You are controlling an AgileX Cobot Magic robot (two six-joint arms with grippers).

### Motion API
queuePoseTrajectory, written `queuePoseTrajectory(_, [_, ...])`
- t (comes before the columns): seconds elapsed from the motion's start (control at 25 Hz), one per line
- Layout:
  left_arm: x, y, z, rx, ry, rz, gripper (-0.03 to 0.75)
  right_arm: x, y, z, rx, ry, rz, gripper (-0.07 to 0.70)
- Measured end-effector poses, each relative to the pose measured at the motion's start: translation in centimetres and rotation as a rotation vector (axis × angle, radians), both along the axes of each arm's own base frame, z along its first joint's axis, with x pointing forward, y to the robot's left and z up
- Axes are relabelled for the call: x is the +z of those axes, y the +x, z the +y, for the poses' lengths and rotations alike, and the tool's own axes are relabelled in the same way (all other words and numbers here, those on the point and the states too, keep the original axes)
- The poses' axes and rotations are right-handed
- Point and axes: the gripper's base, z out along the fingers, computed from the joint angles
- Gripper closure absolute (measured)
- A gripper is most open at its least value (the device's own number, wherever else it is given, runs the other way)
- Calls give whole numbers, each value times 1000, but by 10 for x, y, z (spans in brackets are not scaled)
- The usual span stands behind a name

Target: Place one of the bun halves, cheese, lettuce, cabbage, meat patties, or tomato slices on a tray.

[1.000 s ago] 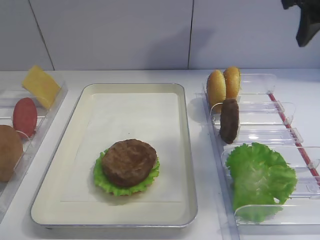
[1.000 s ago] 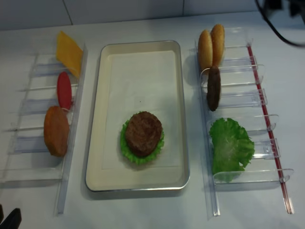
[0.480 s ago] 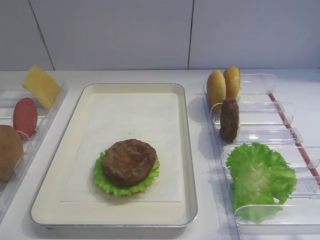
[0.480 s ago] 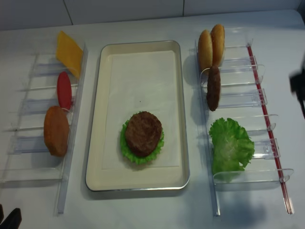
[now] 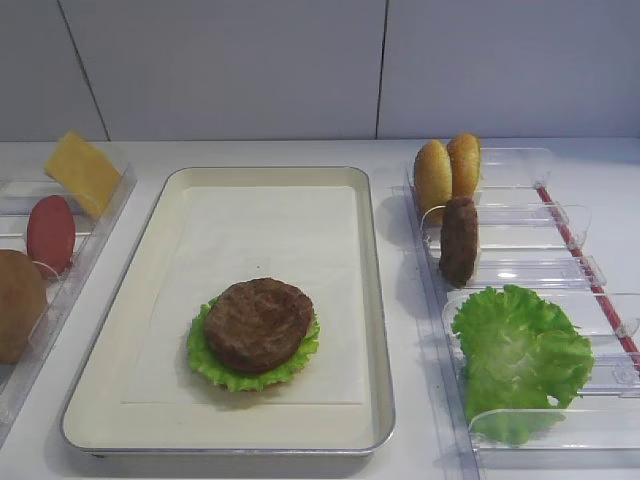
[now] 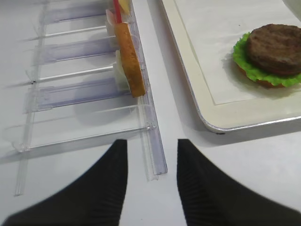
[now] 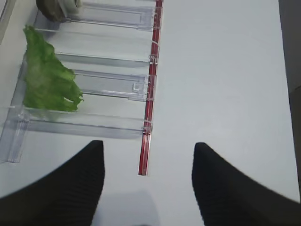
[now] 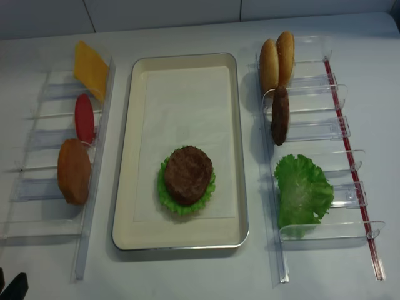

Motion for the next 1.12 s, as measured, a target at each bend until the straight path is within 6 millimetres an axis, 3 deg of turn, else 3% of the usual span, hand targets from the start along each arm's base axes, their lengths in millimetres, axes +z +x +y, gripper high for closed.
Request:
queuePoseTrajectory(0.28, [0, 0, 0, 0, 0, 0, 452, -36, -37, -5, 6, 12, -123, 213])
queuePoseTrajectory(0.4, [0, 0, 0, 0, 0, 0, 452, -41, -47, -7, 9, 20, -204, 213])
queuePoseTrajectory(0.68, [0, 0, 0, 0, 0, 2, 452, -42, -43, -5, -6, 13, -305, 213])
queuePoseTrajectory(1.12, [0, 0, 0, 0, 0, 1, 452, -45, -41, -1, -100, -12, -307, 259])
